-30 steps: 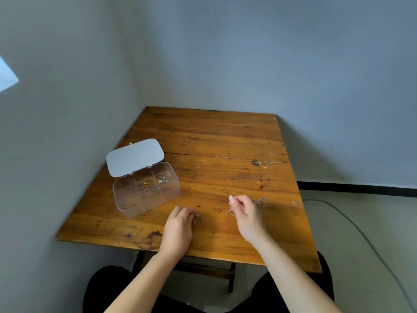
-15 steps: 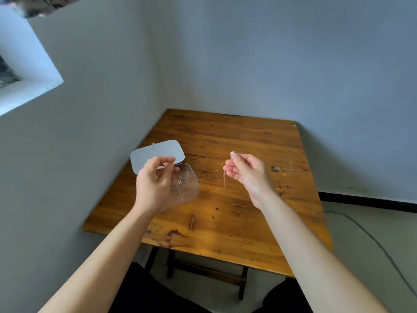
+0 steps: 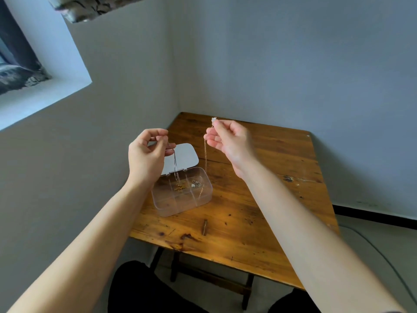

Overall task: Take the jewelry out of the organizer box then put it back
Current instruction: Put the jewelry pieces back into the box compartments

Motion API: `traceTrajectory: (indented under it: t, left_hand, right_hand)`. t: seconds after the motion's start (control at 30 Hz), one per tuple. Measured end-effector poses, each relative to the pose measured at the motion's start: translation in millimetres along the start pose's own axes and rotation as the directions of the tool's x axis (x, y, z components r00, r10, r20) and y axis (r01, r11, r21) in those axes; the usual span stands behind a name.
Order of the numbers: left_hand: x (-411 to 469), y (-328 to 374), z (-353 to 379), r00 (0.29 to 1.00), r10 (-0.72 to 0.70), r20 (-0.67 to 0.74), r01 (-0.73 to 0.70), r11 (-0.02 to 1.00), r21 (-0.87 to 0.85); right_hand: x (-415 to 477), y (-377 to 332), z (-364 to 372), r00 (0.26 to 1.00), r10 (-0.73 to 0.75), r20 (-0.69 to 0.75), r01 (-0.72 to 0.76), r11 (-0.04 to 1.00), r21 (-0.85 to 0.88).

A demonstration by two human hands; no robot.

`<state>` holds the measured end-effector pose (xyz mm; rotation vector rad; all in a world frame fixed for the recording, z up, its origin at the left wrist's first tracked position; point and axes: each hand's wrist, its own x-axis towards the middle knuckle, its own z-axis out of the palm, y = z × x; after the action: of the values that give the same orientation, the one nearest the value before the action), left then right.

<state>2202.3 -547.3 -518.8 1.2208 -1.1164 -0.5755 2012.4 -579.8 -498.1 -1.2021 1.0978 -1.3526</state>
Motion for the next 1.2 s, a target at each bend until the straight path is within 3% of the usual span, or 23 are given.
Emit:
traceTrajectory:
  t: [0.37,0.6,0.67,0.77,0.83,0.9,0.97,1.07,1.2]
  left_hand:
    - [-10,-39,6,0.993,-0.096,0.066,0.086,0.985,0.151]
    - [-26,-83,6,0.960,-0.220,0.176,0.128,0.897,0.423]
    - [-28,-94,5,0.946,-0.249,0.208,0.101,0.835,0.542]
    - [-29,-103,3,0.922,-0.281,0.266,0.005,0.697,0.717]
    - [-30,-105,3,0.902,-0.313,0.296,-0.038,0.627,0.778]
    - [-31,-105,3,0.872,-0.366,0.326,-0.079,0.552,0.830]
    - [-32,-105,4,0.835,-0.421,0.354,-0.116,0.494,0.862]
    - [-30,-105,4,0.808,-0.444,0.387,-0.140,0.493,0.859]
    - [-33,-99,5,0.827,-0.376,0.418,-0.186,0.518,0.835]
  right_hand:
    - [9,20,4,1.000,0.021,0.013,-0.019,0.993,-0.115]
    - [8,69,0,0.987,0.147,0.064,-0.110,0.911,-0.398]
    - [5,85,0,0.971,0.201,0.126,-0.097,0.820,-0.564]
    - [-1,106,1,0.949,0.243,0.201,0.031,0.560,-0.828]
    - [-3,116,2,0.936,0.268,0.227,0.122,0.356,-0.926]
    - [-4,123,3,0.925,0.309,0.221,0.147,0.246,-0.958]
    - [-4,125,2,0.917,0.346,0.200,0.123,0.232,-0.965]
    - [-4,122,-7,0.903,0.356,0.241,0.156,0.252,-0.955]
    - [-12,111,-33,0.900,0.285,0.330,0.186,0.433,-0.882]
